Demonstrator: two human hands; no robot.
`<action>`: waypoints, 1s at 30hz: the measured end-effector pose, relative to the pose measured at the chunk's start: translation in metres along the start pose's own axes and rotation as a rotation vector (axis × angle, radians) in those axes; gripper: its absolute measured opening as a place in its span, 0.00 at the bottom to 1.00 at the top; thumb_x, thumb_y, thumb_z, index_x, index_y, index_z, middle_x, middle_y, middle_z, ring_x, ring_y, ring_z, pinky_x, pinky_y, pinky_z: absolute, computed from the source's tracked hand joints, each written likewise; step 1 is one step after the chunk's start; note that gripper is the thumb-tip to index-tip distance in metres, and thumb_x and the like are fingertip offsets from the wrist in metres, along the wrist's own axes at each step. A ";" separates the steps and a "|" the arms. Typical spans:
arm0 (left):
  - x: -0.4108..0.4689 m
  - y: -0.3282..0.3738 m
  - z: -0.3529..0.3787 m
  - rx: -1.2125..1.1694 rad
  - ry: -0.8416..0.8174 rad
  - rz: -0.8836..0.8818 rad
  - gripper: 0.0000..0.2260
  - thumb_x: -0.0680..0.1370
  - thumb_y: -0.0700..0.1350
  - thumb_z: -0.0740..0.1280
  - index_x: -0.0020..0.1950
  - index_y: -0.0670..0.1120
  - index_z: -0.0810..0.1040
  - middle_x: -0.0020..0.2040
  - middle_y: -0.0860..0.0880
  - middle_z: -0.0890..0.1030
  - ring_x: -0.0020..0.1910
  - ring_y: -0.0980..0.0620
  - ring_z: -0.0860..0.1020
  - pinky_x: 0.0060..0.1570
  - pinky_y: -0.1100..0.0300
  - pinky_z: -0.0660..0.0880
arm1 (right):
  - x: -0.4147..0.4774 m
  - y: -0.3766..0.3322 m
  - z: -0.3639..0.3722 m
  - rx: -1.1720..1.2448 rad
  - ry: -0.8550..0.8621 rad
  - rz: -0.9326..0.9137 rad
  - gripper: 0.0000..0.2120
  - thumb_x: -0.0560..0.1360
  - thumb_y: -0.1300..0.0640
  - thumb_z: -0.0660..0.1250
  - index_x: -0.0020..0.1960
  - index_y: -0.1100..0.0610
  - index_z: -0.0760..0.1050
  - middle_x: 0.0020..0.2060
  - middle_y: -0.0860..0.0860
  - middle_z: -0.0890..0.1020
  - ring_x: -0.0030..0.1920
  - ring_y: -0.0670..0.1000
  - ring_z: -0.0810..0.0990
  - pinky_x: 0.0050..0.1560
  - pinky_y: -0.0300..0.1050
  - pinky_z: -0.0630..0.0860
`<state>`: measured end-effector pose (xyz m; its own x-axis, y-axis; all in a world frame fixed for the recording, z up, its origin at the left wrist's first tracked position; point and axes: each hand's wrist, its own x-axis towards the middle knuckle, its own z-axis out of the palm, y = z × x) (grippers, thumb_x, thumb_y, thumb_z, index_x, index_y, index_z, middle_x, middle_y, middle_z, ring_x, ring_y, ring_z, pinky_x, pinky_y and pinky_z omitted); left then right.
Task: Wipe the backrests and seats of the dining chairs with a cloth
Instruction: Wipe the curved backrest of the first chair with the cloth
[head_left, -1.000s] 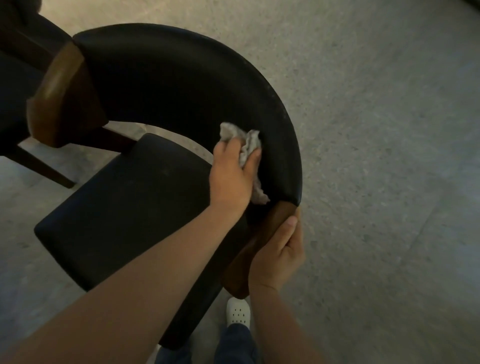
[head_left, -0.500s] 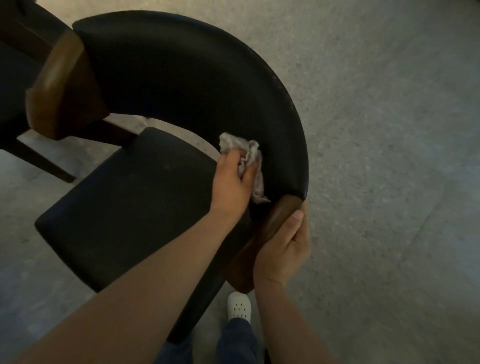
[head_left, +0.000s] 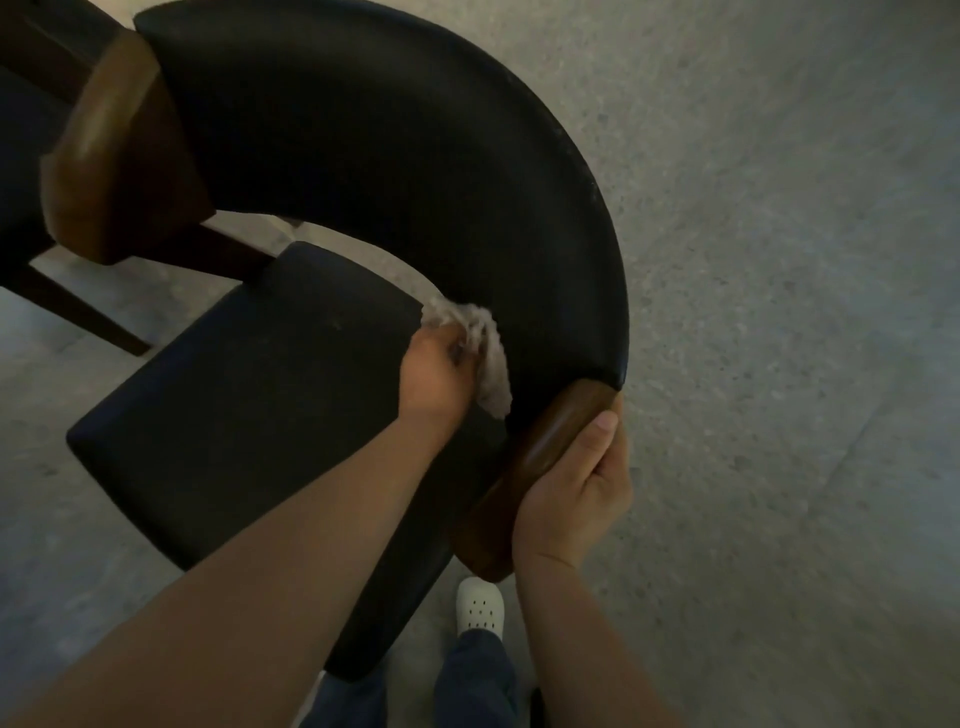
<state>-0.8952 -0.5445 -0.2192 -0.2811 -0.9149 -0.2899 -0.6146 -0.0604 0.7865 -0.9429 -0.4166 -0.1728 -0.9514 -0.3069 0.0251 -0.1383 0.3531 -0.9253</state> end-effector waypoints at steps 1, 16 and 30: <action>0.000 -0.005 -0.003 0.030 -0.020 -0.015 0.05 0.79 0.43 0.65 0.52 0.54 0.76 0.53 0.53 0.77 0.48 0.62 0.75 0.46 0.70 0.70 | 0.000 -0.001 0.000 0.006 -0.009 0.002 0.20 0.81 0.44 0.51 0.36 0.49 0.70 0.27 0.43 0.71 0.27 0.44 0.69 0.28 0.32 0.65; -0.012 0.053 -0.052 -0.193 0.028 0.114 0.05 0.78 0.48 0.67 0.54 0.52 0.77 0.54 0.51 0.76 0.51 0.58 0.75 0.48 0.67 0.72 | 0.092 -0.054 0.018 -0.017 -0.249 -0.087 0.22 0.82 0.48 0.57 0.29 0.47 0.64 0.22 0.44 0.64 0.24 0.43 0.61 0.25 0.36 0.58; 0.009 0.118 -0.037 -0.244 0.140 0.292 0.10 0.75 0.56 0.69 0.54 0.58 0.73 0.54 0.56 0.66 0.51 0.62 0.71 0.47 0.81 0.66 | 0.091 -0.044 0.019 0.033 -0.202 -0.108 0.19 0.82 0.49 0.55 0.37 0.49 0.75 0.24 0.39 0.73 0.25 0.40 0.69 0.24 0.30 0.61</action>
<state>-0.9429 -0.5748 -0.1093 -0.3048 -0.9520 0.0283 -0.3259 0.1322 0.9361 -1.0184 -0.4767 -0.1370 -0.8566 -0.5134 0.0511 -0.2238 0.2805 -0.9334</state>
